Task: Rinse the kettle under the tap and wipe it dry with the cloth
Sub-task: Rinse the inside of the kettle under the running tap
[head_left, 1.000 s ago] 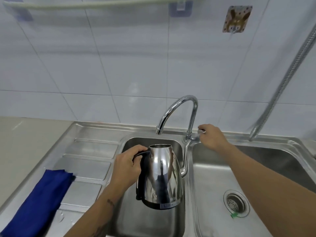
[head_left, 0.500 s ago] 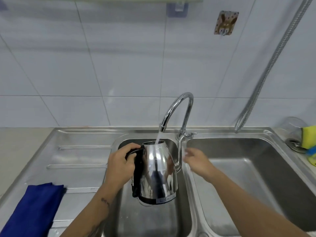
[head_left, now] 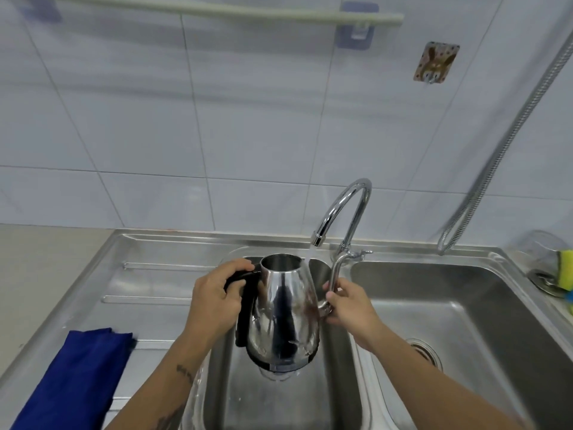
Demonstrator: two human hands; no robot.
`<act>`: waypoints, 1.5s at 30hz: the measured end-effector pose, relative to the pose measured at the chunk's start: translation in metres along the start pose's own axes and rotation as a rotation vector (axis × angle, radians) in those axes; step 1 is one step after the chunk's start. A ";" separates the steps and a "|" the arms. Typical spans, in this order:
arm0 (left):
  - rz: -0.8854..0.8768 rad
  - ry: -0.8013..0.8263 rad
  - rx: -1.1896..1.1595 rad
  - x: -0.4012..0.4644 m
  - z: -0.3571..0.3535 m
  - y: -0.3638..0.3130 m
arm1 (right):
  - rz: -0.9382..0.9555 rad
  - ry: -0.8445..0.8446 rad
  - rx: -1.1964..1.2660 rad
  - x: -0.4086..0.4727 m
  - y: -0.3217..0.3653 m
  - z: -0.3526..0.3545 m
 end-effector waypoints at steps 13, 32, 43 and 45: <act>-0.008 0.039 -0.079 -0.004 -0.024 -0.032 | 0.070 -0.086 -0.042 -0.021 -0.001 0.042; 0.141 0.058 -0.223 -0.004 -0.014 -0.042 | 0.108 -0.012 0.040 -0.022 -0.010 0.044; 0.273 0.077 -0.454 -0.006 -0.019 -0.023 | 0.162 -0.075 0.071 -0.022 -0.009 0.055; 0.293 0.107 -0.464 -0.009 -0.020 -0.018 | 0.152 -0.081 0.072 -0.019 -0.013 0.056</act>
Point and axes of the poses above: each hand's wrist, its own x-axis towards the middle knuckle, its own z-axis out of the back of the hand, y = z × x, the point moved 8 cm from there along x, towards the middle knuckle, and after that the axes turned 10 degrees about -z, right-handed, at the moved point
